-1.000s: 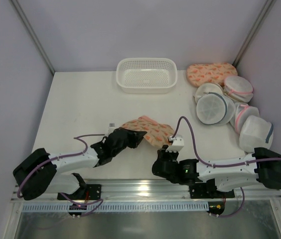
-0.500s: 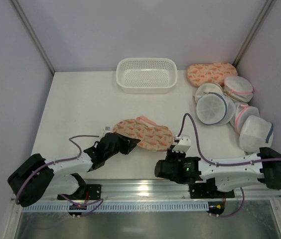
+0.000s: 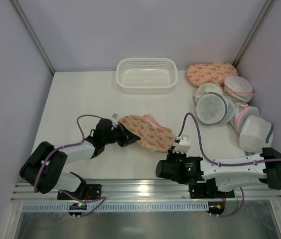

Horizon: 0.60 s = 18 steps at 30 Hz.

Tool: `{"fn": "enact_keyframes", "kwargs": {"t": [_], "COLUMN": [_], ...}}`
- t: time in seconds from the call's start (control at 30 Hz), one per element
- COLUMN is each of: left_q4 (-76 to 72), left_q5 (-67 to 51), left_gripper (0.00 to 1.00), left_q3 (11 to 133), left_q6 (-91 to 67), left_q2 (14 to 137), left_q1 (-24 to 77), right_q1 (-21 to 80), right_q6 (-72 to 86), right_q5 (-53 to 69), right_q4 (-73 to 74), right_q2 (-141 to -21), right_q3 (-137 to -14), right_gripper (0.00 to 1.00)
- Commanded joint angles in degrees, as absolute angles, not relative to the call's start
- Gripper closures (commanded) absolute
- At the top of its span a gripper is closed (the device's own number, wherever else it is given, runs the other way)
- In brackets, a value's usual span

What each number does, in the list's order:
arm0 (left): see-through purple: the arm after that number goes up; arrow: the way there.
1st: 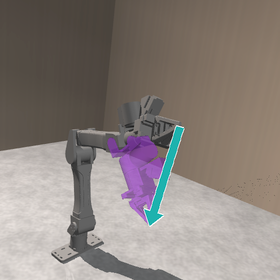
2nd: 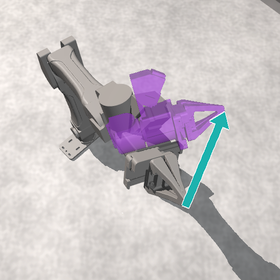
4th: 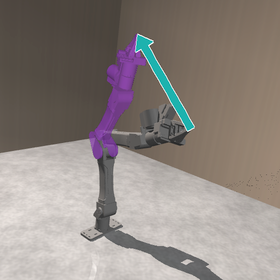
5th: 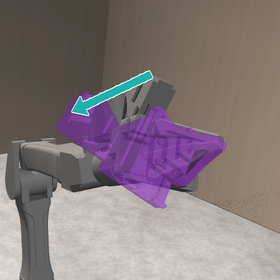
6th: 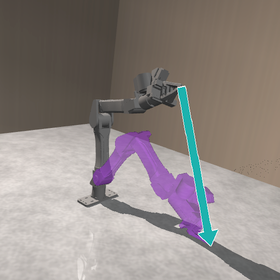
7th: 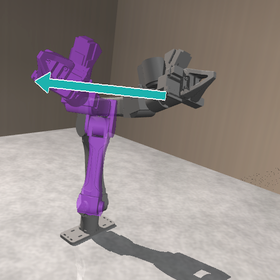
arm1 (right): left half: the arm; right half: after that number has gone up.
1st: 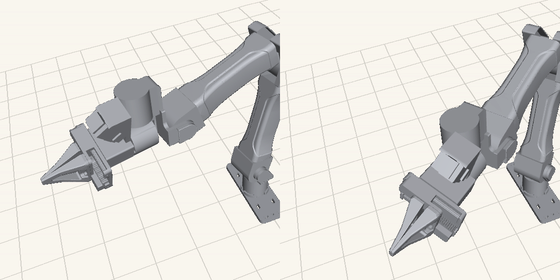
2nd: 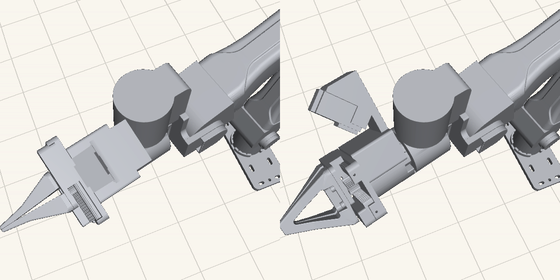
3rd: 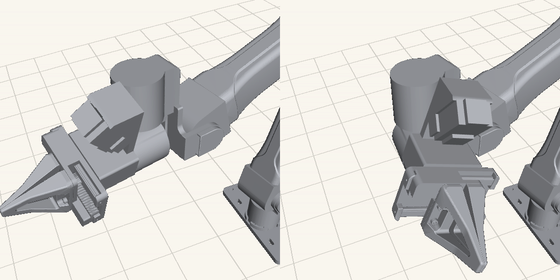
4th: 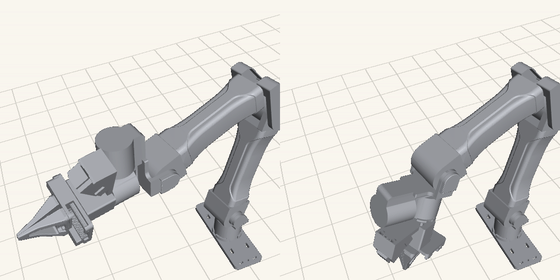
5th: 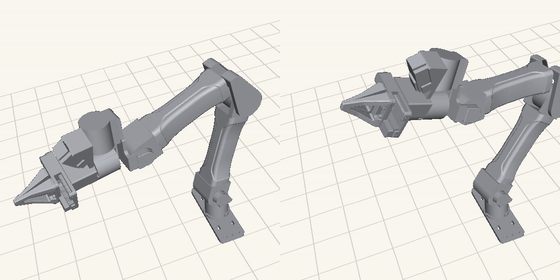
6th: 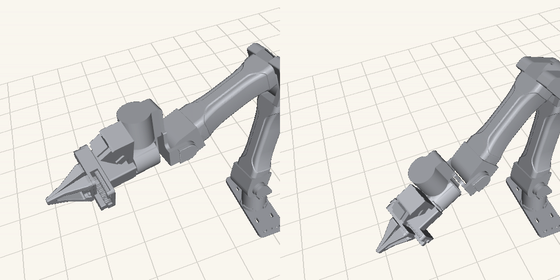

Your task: Unzip the laundry bag and remove the bra

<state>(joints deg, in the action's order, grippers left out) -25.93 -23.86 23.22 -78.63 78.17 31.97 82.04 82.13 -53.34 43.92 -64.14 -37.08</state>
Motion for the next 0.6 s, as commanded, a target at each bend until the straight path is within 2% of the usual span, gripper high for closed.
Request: {"fn": "enact_keyframes", "kwargs": {"t": [0.0,0.07,0.13,0.17,0.27,0.37,0.57], "left_q4": [-24.6,-26.9,-28.9,-30.0,-29.8,-25.9,-17.9], "left_q5": [-26.5,-29.6,-30.9,-31.4,-29.9,-28.1,-23.5], "left_gripper": [1.00,0.98,0.74,0.55,0.28,0.16,0.10], "left_q3": [29.4,32.5,34.0,34.5,34.1,30.9,19.6], "left_q6": [-65.3,-64.2,-65.1,-66.5,-68.3,-68.7,-73.4], "left_q2": [81.7,83.5,85.9,86.4,86.1,82.5,66.8], "left_q1": [29.4,29.4,29.4,29.4,29.4,29.6,33.9], "right_q1": [82.5,82.7,82.9,83.0,83.0,83.0,83.1], "right_q6": [79.5,78.5,78.0,77.9,77.7,77.0,71.6], "right_q5": [-54.7,-54.4,-54.1,-54.1,-54.1,-54.1,-54.2], "right_q4": [52.6,51.7,51.2,50.7,49.8,48.3,40.5], "right_q2": [-62.9,-63.4,-63.9,-64.4,-65.5,-66.5,-69.8], "right_q3": [-37.6,-38.1,-38.5,-38.7,-39.3,-40.0,-41.7], "right_gripper": [0.96,0.96,0.96,0.96,0.96,0.96,0.96]}}
